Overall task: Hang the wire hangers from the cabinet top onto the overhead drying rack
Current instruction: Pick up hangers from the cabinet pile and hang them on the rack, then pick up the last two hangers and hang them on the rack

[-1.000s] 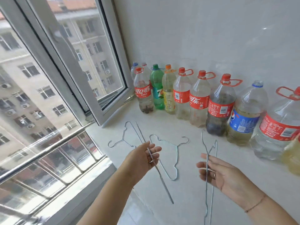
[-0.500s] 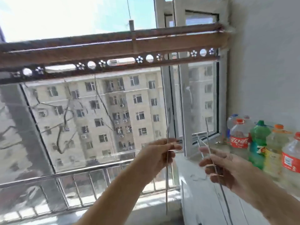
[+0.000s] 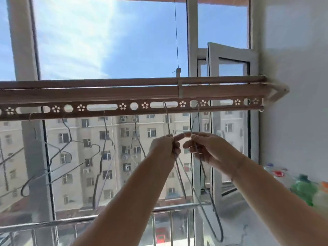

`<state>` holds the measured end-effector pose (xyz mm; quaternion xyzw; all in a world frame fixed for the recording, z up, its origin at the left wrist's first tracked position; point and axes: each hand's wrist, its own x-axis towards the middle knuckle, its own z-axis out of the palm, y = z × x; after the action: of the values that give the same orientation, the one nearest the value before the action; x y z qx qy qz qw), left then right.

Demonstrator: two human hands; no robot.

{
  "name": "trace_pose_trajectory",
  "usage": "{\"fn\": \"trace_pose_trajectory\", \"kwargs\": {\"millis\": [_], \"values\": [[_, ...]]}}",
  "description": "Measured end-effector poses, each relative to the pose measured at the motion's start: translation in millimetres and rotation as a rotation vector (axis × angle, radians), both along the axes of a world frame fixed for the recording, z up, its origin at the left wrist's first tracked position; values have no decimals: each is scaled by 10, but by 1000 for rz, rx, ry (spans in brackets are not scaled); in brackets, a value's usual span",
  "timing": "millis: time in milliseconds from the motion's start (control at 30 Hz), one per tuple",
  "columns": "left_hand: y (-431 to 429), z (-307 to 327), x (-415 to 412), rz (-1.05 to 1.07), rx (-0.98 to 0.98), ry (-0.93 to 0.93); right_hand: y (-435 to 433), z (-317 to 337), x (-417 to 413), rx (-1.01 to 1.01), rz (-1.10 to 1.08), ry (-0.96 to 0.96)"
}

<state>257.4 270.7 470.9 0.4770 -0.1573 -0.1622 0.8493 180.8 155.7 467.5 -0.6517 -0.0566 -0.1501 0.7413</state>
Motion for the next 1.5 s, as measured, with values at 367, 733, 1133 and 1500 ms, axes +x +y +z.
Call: {"fn": "trace_pose_trajectory", "kwargs": {"millis": [367,733,1133,1500], "values": [[-172,219,573,25,88,49,-271,274,548,-1,-151,32],[-226,166,910,-26,145,100,-533,180,948,-27,-228,108],[-17,-245,935,-48,117,73,-609,-59,1034,59,-203,109],[333,-1234,621,-4,120,-19,-906,-977,312,98,-408,151]]}}
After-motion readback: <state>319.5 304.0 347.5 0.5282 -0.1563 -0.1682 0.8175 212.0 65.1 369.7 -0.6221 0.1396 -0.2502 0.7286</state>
